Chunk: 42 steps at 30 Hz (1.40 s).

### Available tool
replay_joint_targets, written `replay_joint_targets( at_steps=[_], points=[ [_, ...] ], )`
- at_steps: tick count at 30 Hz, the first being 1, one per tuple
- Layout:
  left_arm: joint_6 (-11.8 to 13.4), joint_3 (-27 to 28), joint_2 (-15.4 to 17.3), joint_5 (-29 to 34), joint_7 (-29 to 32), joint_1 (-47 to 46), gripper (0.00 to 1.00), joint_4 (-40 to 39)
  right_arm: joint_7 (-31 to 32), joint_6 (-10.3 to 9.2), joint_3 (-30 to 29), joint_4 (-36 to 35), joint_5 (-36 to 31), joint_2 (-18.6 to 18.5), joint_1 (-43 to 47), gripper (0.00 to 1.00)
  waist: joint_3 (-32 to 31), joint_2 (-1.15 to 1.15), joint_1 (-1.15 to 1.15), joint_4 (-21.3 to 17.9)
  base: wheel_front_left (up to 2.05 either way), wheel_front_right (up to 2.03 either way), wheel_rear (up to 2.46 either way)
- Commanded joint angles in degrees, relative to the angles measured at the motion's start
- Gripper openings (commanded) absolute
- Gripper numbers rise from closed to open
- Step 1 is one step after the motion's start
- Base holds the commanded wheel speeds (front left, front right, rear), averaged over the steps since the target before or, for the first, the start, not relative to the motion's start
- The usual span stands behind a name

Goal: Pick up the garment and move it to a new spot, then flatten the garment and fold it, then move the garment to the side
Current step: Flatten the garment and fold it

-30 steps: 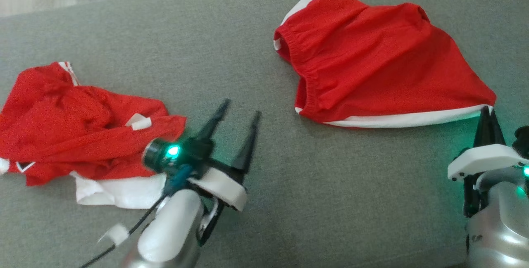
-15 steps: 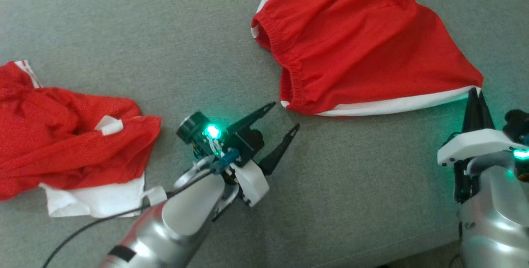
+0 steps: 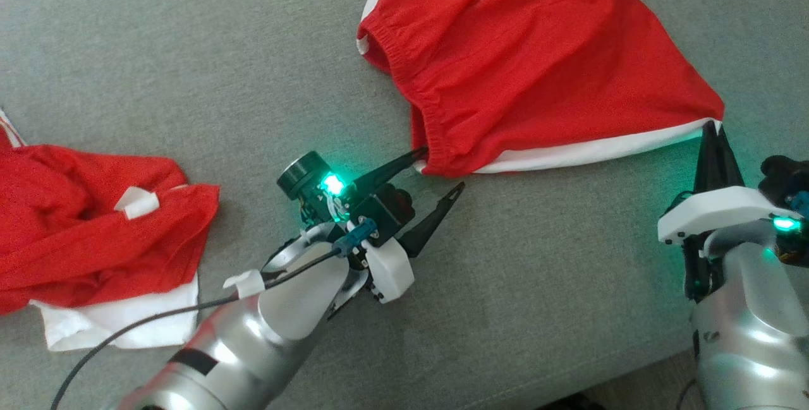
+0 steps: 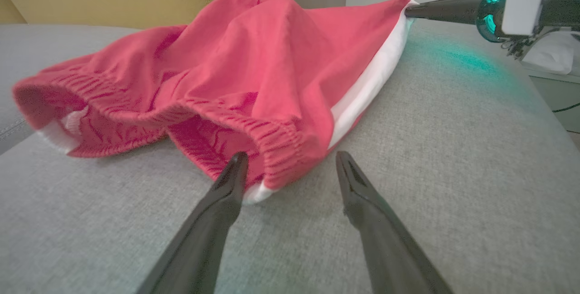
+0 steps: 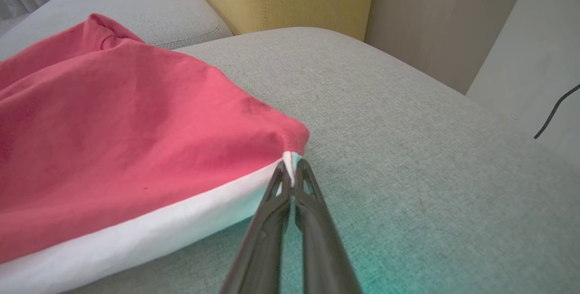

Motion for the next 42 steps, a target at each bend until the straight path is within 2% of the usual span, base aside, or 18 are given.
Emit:
replay_joint_targets(
  at_steps=[1,7,8,9,10,22,30,35,42],
  points=[
    [-0.30,0.70,-0.11,-0.46,-0.58,-2.65,1.00,-0.86,-0.63,-0.04,1.57,-1.43,0.49,-0.32,-1.05,0.00,0.07,0.00,0.00,-0.22,0.00,0.00,0.00],
    [-0.30,-0.97,-0.38,-1.54,-1.22,-3.54,1.00,0.30,-0.63,-0.04,2.91,-1.37,1.48,-0.32,-1.01,0.00,0.07,0.00,0.00,-0.86,0.00,0.00,0.00],
    [-0.30,-1.14,-0.41,-1.73,-1.29,-3.60,0.75,0.44,-0.63,-0.04,3.03,-1.38,1.57,-0.32,-0.97,0.00,0.03,0.00,0.00,-0.91,0.00,0.00,0.00],
    [-0.30,-1.37,-0.43,-1.95,-1.35,-3.64,0.28,0.60,-0.63,-0.04,3.13,-1.39,1.63,-0.32,-0.93,0.00,0.00,0.00,0.00,-0.94,0.00,0.00,0.00],
    [-0.30,-1.65,-0.46,-2.20,-1.40,-3.69,0.00,0.76,-0.63,-0.04,3.19,-1.42,1.67,-0.32,-0.89,0.00,-0.05,0.00,0.00,-0.93,0.00,0.00,0.00],
    [0.08,-1.12,-0.32,-4.90,-1.76,-3.16,0.00,0.67,-0.63,-0.04,3.14,-5.07,1.51,-0.32,0.26,0.00,-3.02,0.00,0.00,1.26,0.00,0.00,0.00],
    [0.38,1.36,1.61,-7.02,-1.79,-2.17,0.00,-2.19,-0.62,-0.04,4.84,-9.82,3.37,-0.32,1.74,0.00,-6.62,0.00,0.00,3.14,0.00,0.00,0.00],
    [0.12,4.20,3.79,-10.66,-0.82,-4.03,0.00,-4.52,0.43,-0.04,7.28,-14.40,5.36,-0.32,1.45,0.00,-9.34,0.00,0.00,4.23,0.00,0.00,0.00],
    [-0.24,5.59,9.59,-14.53,5.67,-11.60,0.00,-8.21,4.88,-0.04,11.45,-20.25,9.16,-1.99,-2.49,0.00,-12.74,0.00,0.00,5.25,0.00,0.00,0.00]
  ],
)
